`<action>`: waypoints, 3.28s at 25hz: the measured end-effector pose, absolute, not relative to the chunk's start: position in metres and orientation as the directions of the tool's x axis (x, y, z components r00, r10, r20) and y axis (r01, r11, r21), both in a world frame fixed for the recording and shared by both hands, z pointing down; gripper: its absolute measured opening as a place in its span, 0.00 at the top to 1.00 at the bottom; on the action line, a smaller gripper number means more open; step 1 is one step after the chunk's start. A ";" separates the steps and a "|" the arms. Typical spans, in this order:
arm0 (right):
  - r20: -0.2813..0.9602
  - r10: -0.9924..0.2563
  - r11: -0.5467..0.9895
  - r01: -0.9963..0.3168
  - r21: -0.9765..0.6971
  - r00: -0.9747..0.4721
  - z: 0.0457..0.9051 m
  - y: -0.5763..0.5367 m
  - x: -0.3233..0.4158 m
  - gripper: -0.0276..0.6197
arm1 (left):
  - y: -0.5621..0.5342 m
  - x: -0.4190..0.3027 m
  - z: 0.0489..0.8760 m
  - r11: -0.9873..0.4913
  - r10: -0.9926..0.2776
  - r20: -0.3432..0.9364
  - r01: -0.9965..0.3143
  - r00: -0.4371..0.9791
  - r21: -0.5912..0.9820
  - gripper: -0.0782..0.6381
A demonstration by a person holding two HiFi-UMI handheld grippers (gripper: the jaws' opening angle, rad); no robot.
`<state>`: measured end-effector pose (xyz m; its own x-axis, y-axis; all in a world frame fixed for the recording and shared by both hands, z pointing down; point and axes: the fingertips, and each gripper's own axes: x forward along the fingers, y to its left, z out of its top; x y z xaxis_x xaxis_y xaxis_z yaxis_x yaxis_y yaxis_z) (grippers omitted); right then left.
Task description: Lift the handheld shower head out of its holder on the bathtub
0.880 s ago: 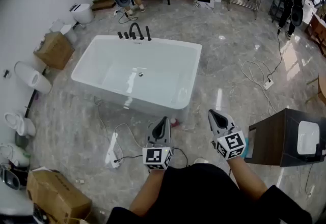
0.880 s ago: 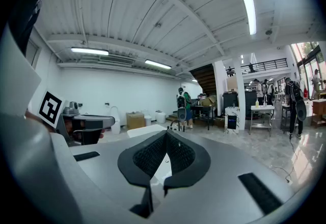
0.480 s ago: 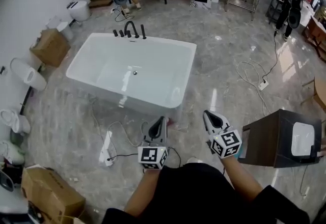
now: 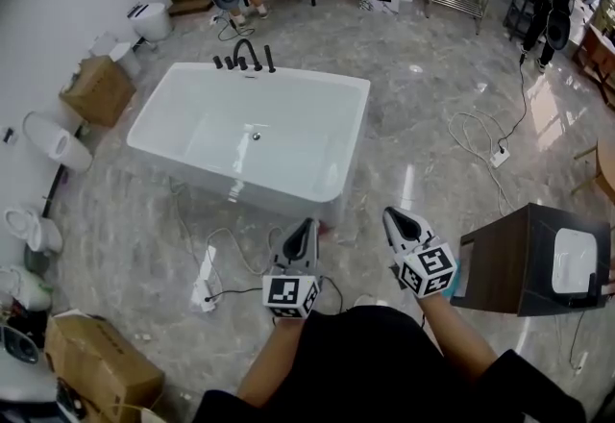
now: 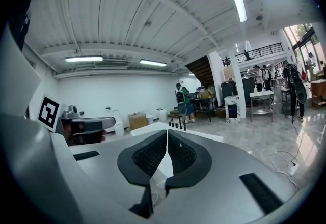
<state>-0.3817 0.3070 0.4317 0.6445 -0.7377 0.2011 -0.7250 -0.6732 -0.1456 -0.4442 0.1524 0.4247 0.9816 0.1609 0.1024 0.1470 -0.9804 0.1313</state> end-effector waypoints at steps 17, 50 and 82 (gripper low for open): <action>0.265 -0.733 -0.675 -0.716 -0.178 0.626 0.462 0.356 -0.368 0.70 | 0.182 -0.440 0.452 -0.972 0.177 0.137 0.151 0.975 0.182 0.64; 0.249 -0.767 -0.638 -0.741 -0.208 0.591 0.470 0.333 -0.182 0.70 | 0.189 -0.211 0.455 -0.943 0.289 0.092 0.267 0.953 0.199 0.64; 0.332 -0.794 -0.591 -0.774 -0.228 0.509 0.475 0.195 0.059 0.70 | 0.060 0.038 0.459 -0.924 0.285 0.112 0.241 0.952 0.297 0.64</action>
